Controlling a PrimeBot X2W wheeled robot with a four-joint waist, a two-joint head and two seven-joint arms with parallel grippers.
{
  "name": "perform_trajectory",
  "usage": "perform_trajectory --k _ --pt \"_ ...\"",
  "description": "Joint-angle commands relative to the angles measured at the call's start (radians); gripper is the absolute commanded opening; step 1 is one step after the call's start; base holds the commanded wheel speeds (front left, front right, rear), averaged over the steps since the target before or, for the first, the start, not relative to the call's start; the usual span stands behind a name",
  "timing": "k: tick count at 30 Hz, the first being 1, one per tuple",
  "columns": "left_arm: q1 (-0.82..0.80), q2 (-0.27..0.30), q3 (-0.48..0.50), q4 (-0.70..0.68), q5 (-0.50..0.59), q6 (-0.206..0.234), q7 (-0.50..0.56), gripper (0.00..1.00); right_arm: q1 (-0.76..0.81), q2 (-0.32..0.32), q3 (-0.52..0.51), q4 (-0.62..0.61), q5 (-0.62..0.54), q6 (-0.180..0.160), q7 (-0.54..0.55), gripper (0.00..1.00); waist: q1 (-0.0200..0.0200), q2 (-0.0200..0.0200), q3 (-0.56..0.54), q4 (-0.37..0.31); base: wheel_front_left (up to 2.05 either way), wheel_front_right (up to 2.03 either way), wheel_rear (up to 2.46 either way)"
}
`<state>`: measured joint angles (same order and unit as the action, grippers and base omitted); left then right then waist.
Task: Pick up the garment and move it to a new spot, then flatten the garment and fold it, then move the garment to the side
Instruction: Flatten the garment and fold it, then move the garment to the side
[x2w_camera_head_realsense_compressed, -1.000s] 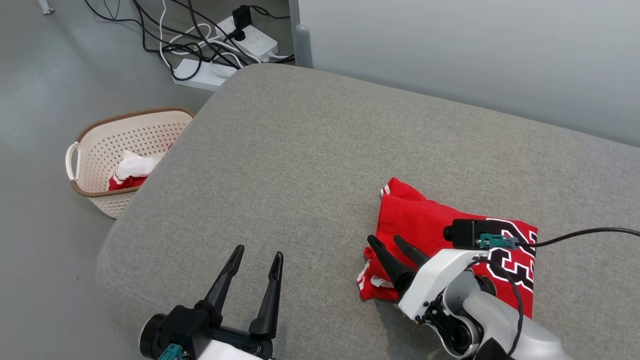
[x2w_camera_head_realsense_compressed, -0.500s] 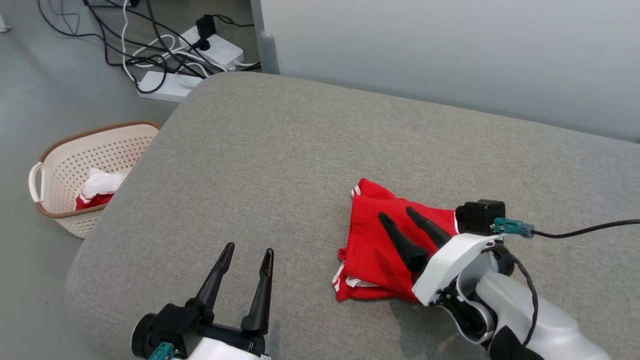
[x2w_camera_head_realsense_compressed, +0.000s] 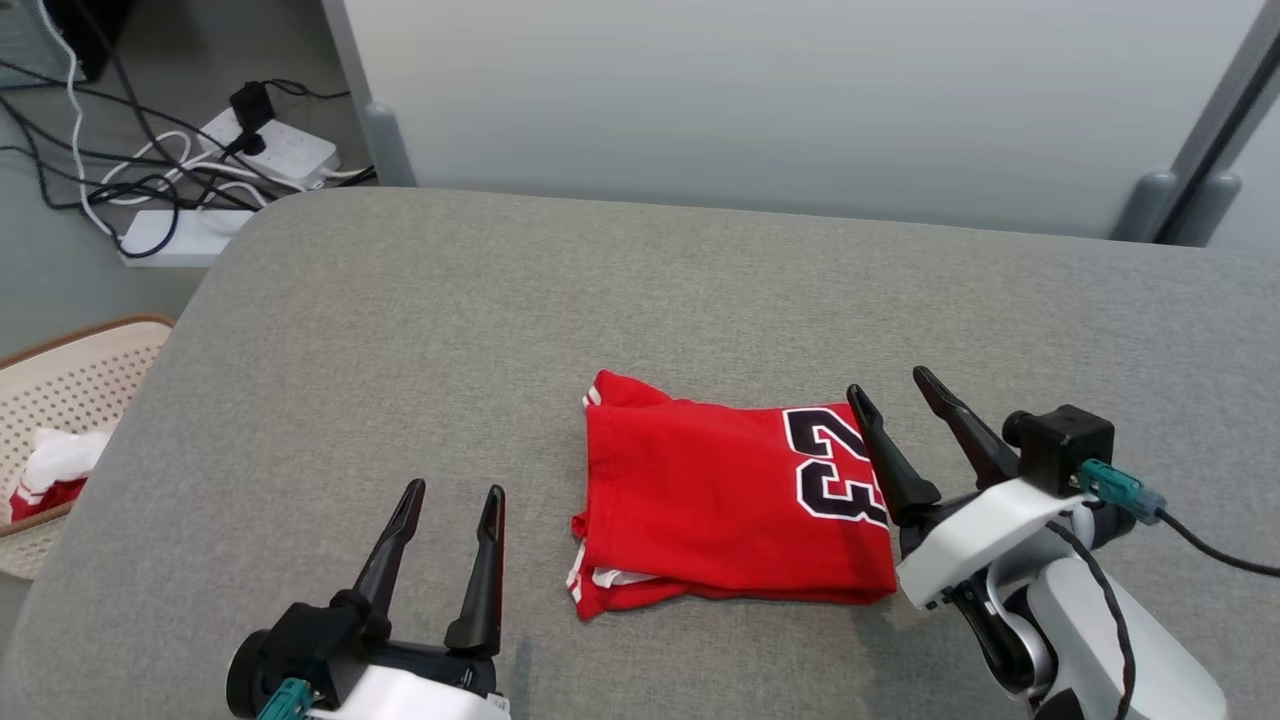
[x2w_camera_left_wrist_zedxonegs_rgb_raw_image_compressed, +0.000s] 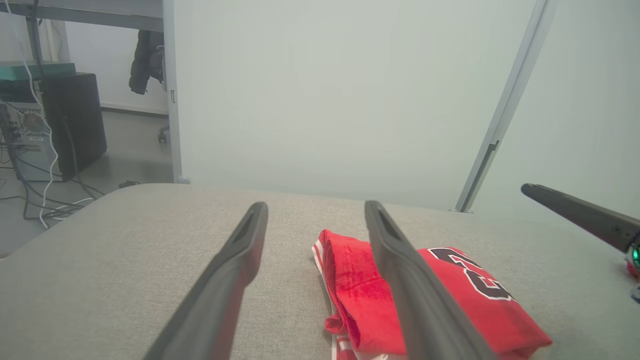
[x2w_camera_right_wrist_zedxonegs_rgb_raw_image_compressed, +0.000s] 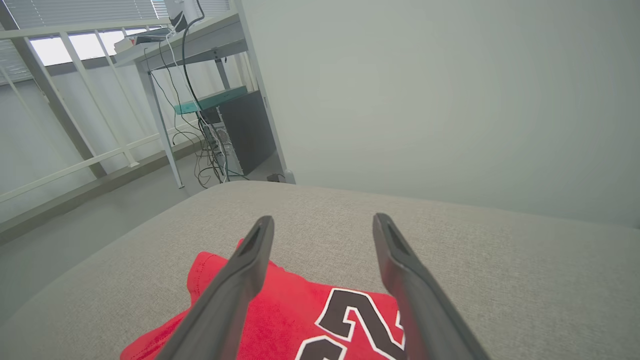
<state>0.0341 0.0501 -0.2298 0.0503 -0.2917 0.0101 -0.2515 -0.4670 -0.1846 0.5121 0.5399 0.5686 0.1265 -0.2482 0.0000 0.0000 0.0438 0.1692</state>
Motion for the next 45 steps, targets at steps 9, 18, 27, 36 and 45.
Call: perform_trajectory --k 9,18,27,36,45 --pt "-0.035 0.0 0.075 -0.005 0.012 -0.004 -0.01 1.0 0.184 0.041 -0.18 -0.195 -0.183 0.004 -0.013 1.0 0.0 0.0 -0.041 -0.099 0.0 0.0 0.0" --pt "-0.018 0.0 0.102 0.01 0.036 -0.025 -0.01 1.0 0.323 0.062 -0.272 -0.298 -0.238 0.004 -0.013 1.0 0.0 0.0 -0.055 -0.123 0.0 0.0 0.0" --pt "0.006 0.0 0.116 0.003 0.043 -0.023 -0.01 1.0 0.405 0.082 -0.327 -0.356 -0.253 0.004 -0.014 1.0 0.0 0.0 -0.058 -0.122 0.0 0.0 0.0" --pt "0.022 0.0 0.113 -0.002 0.049 -0.02 -0.01 1.0 0.427 0.083 -0.329 -0.361 -0.247 0.004 -0.014 1.0 0.0 0.0 -0.065 -0.112 0.0 0.0 0.0" --pt "0.013 0.0 0.098 -0.015 0.055 -0.022 -0.01 1.0 0.392 0.078 -0.313 -0.287 -0.176 0.004 -0.014 1.0 0.0 0.0 -0.059 -0.081 0.0 0.0 0.0"
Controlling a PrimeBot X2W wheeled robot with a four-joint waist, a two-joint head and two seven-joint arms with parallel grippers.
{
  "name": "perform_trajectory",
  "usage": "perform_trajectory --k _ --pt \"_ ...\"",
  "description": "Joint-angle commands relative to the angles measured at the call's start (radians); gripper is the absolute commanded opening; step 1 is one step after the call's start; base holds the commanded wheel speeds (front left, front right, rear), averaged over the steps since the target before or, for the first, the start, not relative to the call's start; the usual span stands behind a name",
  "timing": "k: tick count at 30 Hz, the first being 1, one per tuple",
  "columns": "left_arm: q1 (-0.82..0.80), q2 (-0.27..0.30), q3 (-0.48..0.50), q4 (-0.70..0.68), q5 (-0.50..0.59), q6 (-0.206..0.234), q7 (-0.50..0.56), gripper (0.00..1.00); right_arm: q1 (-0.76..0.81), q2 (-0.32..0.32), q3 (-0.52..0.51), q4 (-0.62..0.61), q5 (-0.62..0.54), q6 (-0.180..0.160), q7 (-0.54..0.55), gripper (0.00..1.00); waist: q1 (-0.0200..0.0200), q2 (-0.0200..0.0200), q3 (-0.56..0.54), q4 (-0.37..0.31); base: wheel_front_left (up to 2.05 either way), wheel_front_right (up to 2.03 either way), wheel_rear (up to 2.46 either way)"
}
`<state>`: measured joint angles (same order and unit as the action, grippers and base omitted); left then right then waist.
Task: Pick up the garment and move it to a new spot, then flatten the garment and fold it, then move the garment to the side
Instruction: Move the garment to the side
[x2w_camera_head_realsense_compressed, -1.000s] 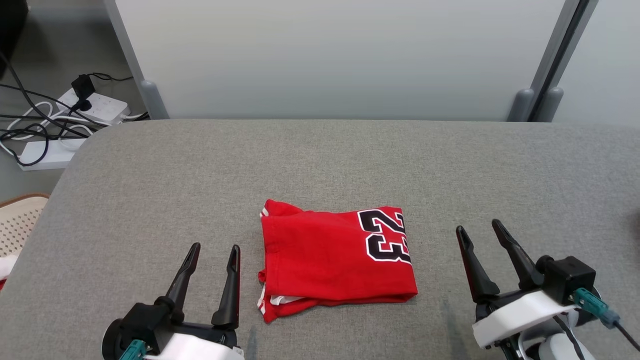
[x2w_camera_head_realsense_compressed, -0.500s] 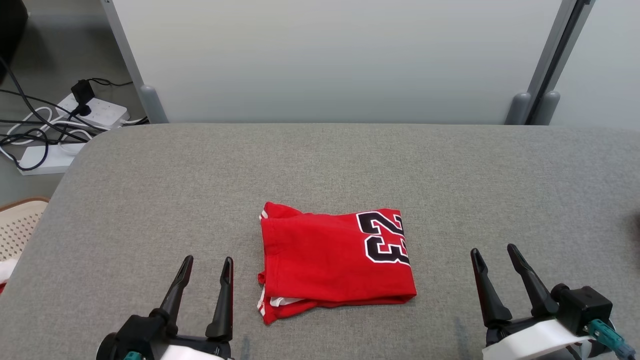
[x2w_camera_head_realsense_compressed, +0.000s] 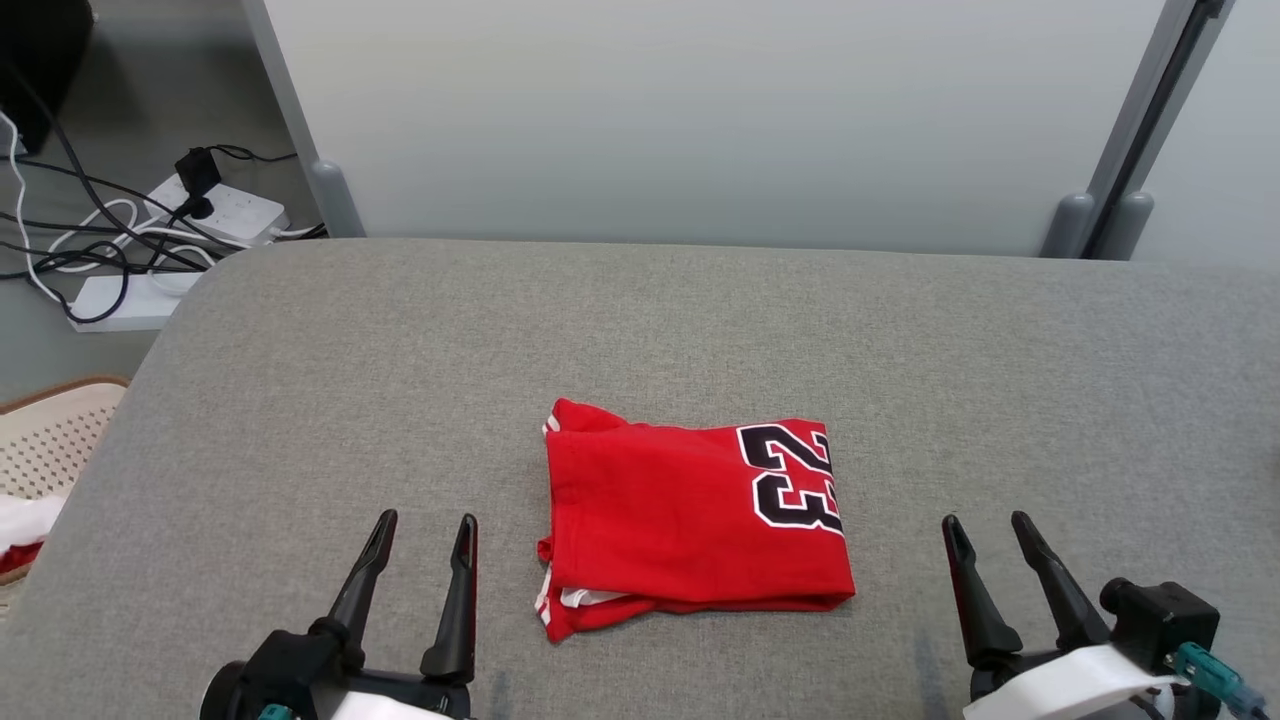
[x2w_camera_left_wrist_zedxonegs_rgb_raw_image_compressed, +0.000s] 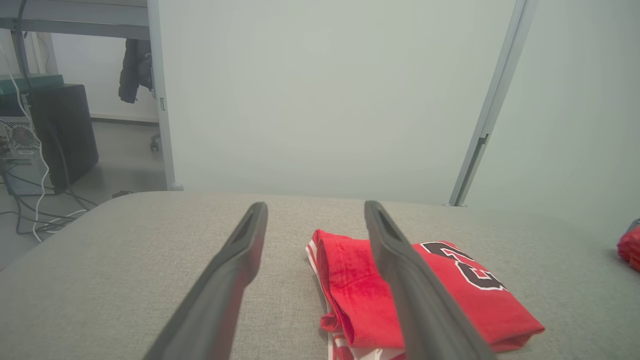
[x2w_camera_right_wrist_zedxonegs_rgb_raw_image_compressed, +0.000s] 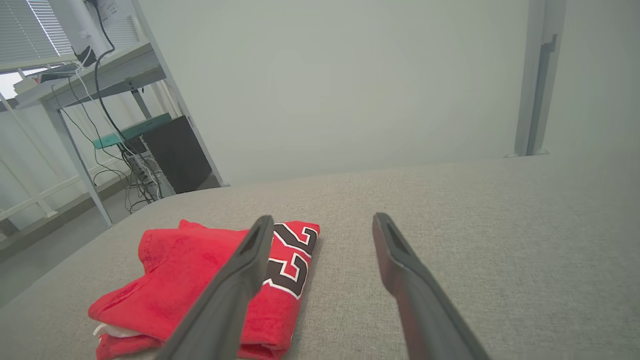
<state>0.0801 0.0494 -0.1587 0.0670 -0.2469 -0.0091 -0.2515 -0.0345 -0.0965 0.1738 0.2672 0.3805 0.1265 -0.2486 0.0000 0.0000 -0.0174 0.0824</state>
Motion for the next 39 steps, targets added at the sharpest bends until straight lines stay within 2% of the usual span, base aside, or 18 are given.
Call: perform_trajectory --k 1,5,11,12,20,30,39 --pt "-0.033 0.001 0.024 -0.035 0.011 -0.003 -0.01 1.0 -0.048 -0.01 0.033 0.003 0.033 0.004 -0.013 1.0 0.0 0.0 0.004 0.01 0.0 0.0 0.0" --pt "-0.039 0.001 0.016 -0.041 0.014 -0.004 -0.01 1.0 -0.099 -0.02 0.08 0.077 0.144 0.004 -0.001 1.0 0.0 0.0 0.014 0.031 0.0 0.0 0.0" --pt "-0.049 0.001 0.002 -0.048 0.016 -0.005 -0.01 1.0 -0.201 -0.054 0.147 0.156 0.355 0.004 0.095 1.0 0.0 0.0 0.04 0.062 0.0 0.0 0.0" --pt "-0.049 0.001 0.002 -0.048 0.016 -0.005 -0.01 1.0 -0.201 -0.054 0.147 0.156 0.355 0.004 0.095 1.0 0.0 0.0 0.04 0.062 0.0 0.0 0.0" --pt "-0.074 0.001 -0.022 -0.043 0.013 -0.004 -0.01 1.0 -0.304 -0.094 0.187 0.273 0.576 0.004 0.255 1.0 0.0 0.0 0.07 0.118 0.0 0.0 0.0" --pt "-0.079 0.001 -0.033 -0.045 0.009 0.005 -0.01 1.0 -0.333 -0.116 0.217 0.372 0.713 0.004 0.353 1.0 0.0 0.0 0.091 0.166 0.0 0.0 0.0" --pt "-0.086 0.001 -0.039 -0.052 0.008 0.009 -0.01 1.0 -0.35 -0.113 0.251 0.416 0.777 0.004 0.371 1.0 0.0 0.0 0.101 0.189 0.0 0.0 0.0"
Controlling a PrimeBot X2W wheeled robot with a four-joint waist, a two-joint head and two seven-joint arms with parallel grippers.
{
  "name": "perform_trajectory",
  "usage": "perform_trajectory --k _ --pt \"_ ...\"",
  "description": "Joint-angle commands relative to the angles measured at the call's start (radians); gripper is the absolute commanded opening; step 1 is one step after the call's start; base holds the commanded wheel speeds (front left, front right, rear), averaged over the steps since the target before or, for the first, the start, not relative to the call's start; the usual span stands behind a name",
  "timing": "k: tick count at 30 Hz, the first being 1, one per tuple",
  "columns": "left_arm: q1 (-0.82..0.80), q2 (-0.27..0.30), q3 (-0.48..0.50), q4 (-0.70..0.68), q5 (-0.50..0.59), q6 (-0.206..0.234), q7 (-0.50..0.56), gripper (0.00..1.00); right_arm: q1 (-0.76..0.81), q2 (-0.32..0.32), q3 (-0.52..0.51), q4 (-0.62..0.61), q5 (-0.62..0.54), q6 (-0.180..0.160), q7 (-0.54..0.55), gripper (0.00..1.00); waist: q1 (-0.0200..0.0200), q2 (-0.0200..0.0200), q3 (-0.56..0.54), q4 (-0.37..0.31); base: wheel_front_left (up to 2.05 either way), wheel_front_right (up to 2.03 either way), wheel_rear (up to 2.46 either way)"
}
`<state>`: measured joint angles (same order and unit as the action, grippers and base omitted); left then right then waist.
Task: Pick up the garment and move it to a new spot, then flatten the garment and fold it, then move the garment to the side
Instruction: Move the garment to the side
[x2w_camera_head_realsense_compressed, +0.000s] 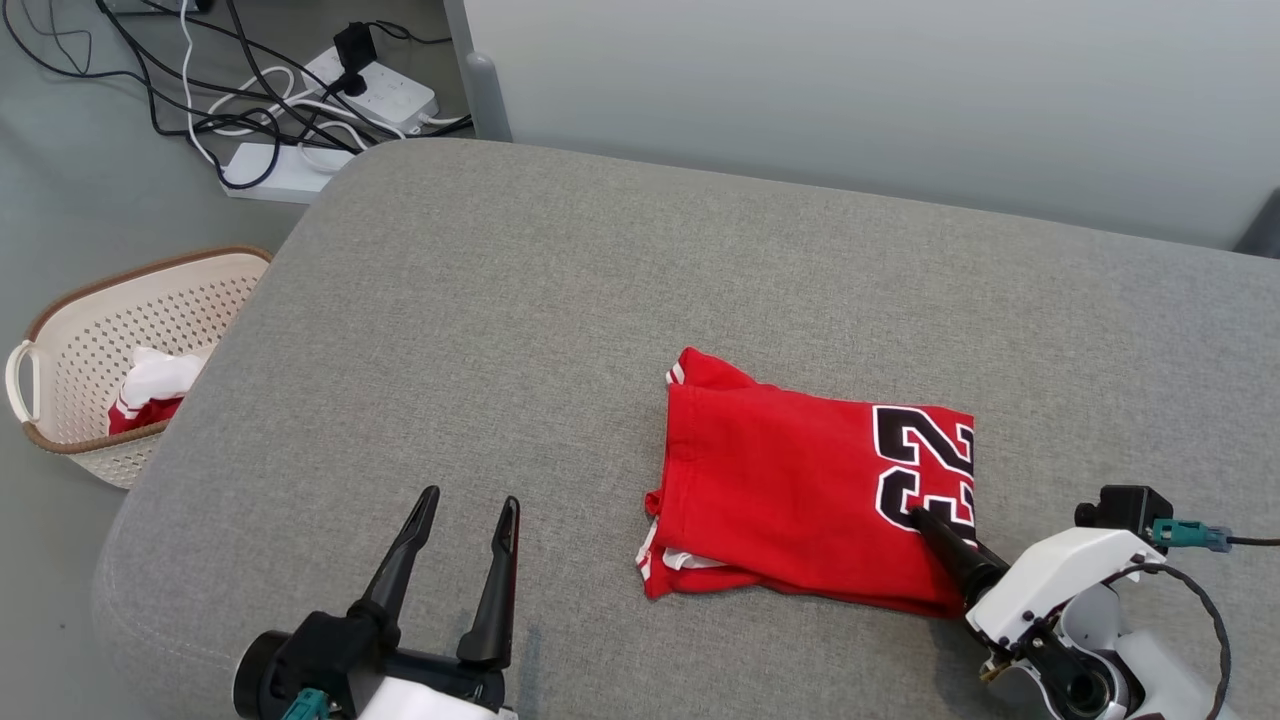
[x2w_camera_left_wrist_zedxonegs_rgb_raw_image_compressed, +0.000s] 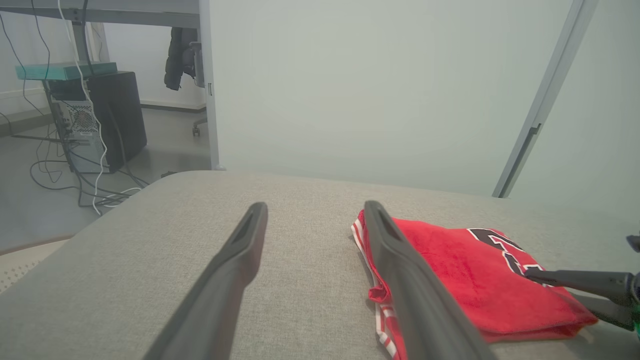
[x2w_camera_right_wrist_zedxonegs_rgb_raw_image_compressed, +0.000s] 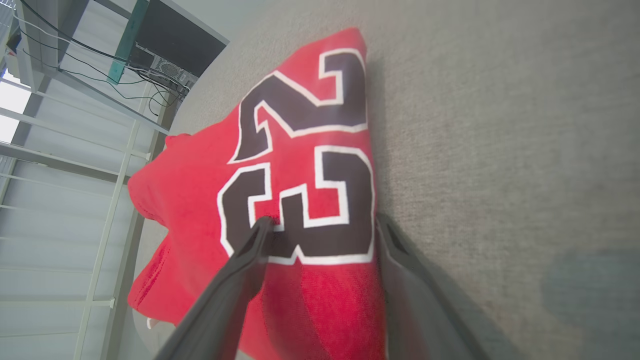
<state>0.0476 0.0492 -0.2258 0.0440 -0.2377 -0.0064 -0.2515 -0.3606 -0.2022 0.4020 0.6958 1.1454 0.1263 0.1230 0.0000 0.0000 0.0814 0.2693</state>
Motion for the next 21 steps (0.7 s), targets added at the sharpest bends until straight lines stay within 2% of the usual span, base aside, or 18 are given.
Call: perform_trajectory --k 1,2,3,4,5,6,7,21 --pt "-0.055 0.001 0.027 -0.03 -0.001 0.007 -0.01 1.0 -0.027 -0.007 0.027 -0.011 0.019 0.004 -0.001 1.0 0.0 0.0 0.003 0.004 0.0 0.0 0.0" --pt "-0.055 0.001 0.027 -0.03 -0.002 0.007 -0.01 1.0 -0.03 -0.009 0.032 -0.009 0.023 0.004 -0.003 0.76 0.0 0.0 0.005 0.005 0.0 0.0 0.0" --pt "-0.056 0.001 0.027 -0.031 -0.002 0.007 -0.01 1.0 -0.033 -0.01 0.038 -0.006 0.028 0.004 -0.004 0.58 0.0 0.0 0.006 0.006 0.0 0.0 0.0" --pt "-0.057 0.001 0.026 -0.031 -0.002 0.008 -0.01 1.0 -0.037 -0.011 0.043 -0.004 0.033 0.004 -0.004 0.44 0.0 0.0 0.008 0.006 0.0 0.0 0.0" --pt "-0.058 0.001 0.026 -0.031 -0.002 0.008 -0.01 1.0 -0.041 -0.013 0.049 -0.002 0.037 0.004 -0.006 0.36 0.0 0.0 0.009 0.007 0.0 0.0 0.0" --pt "-0.06 0.001 0.025 -0.031 -0.002 0.009 -0.01 1.0 -0.045 -0.015 0.054 0.0 0.041 0.004 -0.008 0.15 0.0 0.0 0.011 0.007 0.0 0.0 0.0" --pt "-0.061 0.001 0.025 -0.031 -0.002 0.009 -0.01 1.0 -0.049 -0.017 0.06 -0.001 0.044 0.004 -0.011 0.0 0.0 0.0 0.012 0.007 0.0 0.0 0.0" --pt "-0.06 0.001 0.024 -0.027 0.001 0.008 -0.01 1.0 -0.076 -0.097 0.205 -0.087 0.004 0.004 -0.172 0.0 0.0 0.0 -0.005 -0.013 0.0 0.0 0.0"
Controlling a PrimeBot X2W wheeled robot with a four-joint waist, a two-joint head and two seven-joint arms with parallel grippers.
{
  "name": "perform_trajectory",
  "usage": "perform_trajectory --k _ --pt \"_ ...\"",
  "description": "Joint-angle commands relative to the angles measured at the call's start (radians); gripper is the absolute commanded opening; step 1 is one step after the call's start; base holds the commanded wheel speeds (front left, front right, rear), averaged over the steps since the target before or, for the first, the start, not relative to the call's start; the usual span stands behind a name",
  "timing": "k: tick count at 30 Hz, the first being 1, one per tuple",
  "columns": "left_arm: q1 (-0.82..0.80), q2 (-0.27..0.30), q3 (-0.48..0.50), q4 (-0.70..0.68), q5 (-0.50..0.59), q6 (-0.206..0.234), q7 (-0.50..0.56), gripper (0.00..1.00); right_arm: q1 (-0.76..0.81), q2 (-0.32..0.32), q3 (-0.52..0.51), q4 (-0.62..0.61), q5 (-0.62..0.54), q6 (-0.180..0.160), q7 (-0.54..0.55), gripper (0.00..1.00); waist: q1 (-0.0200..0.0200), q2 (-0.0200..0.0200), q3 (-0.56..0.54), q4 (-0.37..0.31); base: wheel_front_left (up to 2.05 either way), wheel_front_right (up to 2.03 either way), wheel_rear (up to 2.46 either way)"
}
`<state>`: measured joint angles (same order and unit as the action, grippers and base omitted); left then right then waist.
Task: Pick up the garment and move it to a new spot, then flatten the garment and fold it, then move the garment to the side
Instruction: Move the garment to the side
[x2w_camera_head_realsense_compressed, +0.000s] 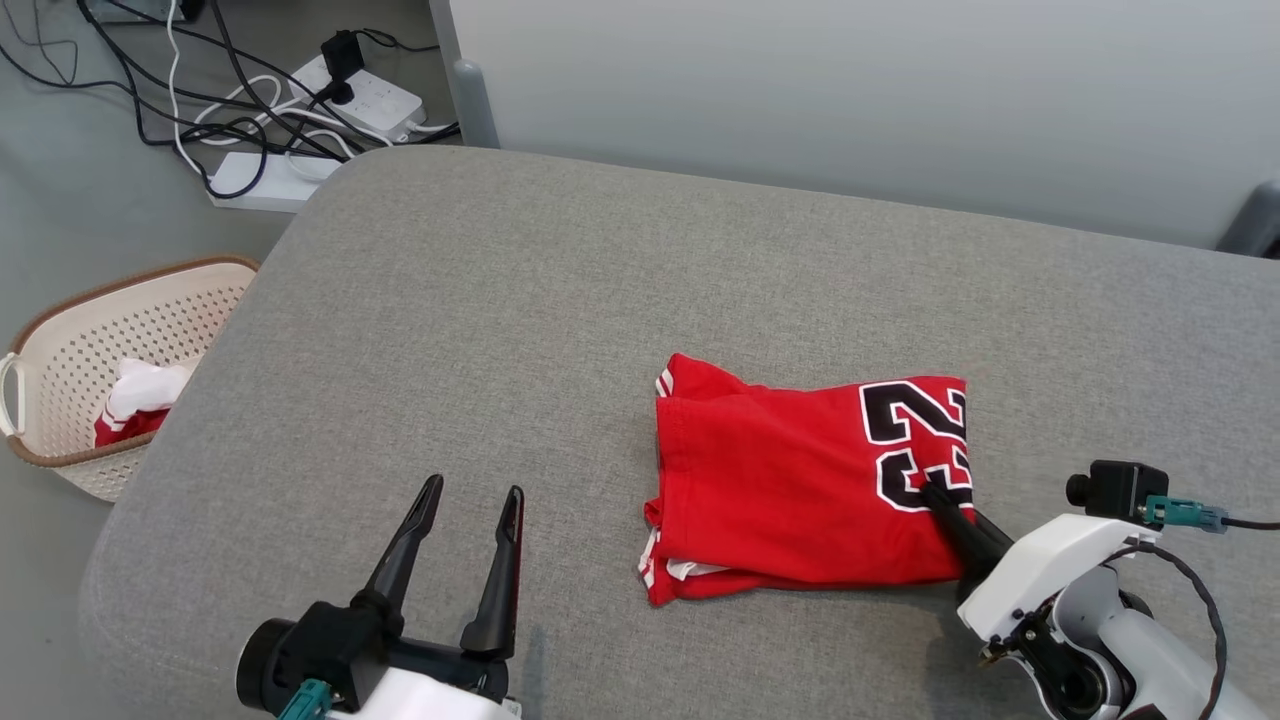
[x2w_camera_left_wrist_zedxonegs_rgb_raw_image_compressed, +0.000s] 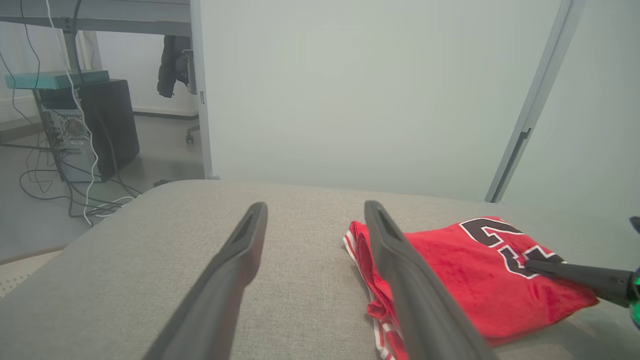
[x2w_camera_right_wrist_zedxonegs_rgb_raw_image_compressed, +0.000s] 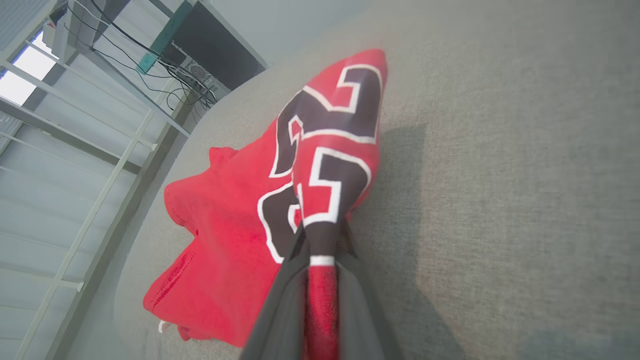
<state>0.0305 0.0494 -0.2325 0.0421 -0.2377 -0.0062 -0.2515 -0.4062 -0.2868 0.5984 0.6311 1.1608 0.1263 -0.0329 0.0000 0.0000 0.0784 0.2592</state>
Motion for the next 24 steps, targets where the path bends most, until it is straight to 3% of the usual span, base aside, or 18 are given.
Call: perform_trajectory --k 1,11,24 --pt "-0.042 0.001 0.03 -0.024 0.002 0.007 -0.01 1.0 -0.033 -0.024 0.028 -0.032 -0.01 0.004 -0.036 0.0 0.0 0.0 -0.006 -0.011 0.0 0.0 0.0" --pt "-0.044 0.001 0.026 -0.022 0.007 -0.002 -0.01 1.0 -0.066 -0.079 0.115 -0.053 -0.029 0.004 -0.126 0.0 0.0 0.0 -0.014 -0.094 0.0 0.0 0.0" --pt "-0.076 0.001 0.021 -0.017 0.019 -0.015 -0.01 1.0 -0.104 -0.108 0.164 -0.055 -0.023 0.004 -0.188 0.0 0.0 0.0 0.002 -0.278 0.0 0.0 0.0"
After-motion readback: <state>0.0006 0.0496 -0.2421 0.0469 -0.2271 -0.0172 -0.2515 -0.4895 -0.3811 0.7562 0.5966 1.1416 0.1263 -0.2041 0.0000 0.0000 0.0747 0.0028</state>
